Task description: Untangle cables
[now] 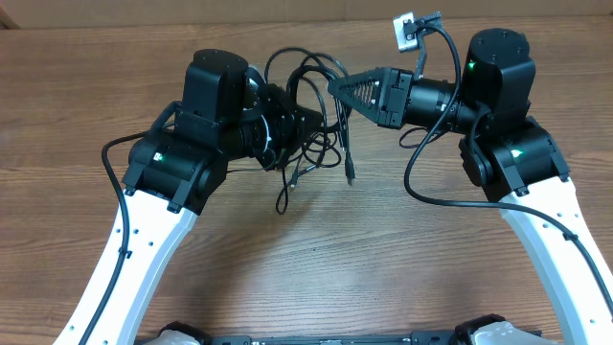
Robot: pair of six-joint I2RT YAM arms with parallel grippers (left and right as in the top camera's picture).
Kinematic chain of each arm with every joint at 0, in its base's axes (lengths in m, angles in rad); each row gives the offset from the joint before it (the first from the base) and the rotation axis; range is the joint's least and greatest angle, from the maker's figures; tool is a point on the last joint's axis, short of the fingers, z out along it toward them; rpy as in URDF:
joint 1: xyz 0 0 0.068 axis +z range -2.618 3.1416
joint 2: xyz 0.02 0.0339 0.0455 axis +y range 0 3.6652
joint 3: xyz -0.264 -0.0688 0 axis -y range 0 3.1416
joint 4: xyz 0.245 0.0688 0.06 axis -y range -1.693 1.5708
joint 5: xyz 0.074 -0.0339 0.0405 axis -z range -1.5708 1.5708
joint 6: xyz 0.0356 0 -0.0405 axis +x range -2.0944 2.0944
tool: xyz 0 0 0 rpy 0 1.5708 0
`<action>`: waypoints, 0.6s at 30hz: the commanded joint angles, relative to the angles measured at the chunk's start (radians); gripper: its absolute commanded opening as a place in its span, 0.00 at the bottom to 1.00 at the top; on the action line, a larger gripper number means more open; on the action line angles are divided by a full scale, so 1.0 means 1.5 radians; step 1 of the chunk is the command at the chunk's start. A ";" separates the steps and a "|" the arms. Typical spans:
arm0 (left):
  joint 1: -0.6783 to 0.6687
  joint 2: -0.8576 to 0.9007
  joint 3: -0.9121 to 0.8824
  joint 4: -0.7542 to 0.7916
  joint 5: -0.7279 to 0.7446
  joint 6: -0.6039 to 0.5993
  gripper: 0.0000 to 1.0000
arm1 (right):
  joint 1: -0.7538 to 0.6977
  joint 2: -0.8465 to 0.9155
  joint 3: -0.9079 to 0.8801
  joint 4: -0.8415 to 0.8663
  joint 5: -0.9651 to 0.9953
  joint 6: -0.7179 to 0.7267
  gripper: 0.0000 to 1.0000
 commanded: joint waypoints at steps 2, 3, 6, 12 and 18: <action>-0.003 -0.002 0.002 0.003 -0.078 0.130 0.04 | -0.001 -0.019 0.010 -0.036 -0.005 -0.060 0.10; -0.003 -0.002 0.002 0.003 -0.100 0.183 0.04 | -0.005 -0.019 0.010 -0.052 -0.005 -0.096 0.29; -0.003 -0.002 0.002 -0.006 -0.153 0.491 0.04 | -0.022 -0.019 0.010 -0.135 0.014 -0.251 1.00; -0.006 -0.002 0.002 -0.122 -0.155 1.039 0.04 | -0.037 -0.019 0.010 -0.276 0.165 -0.394 1.00; -0.019 -0.003 0.002 -0.182 -0.155 1.327 0.04 | -0.038 -0.019 0.010 -0.341 0.218 -0.553 1.00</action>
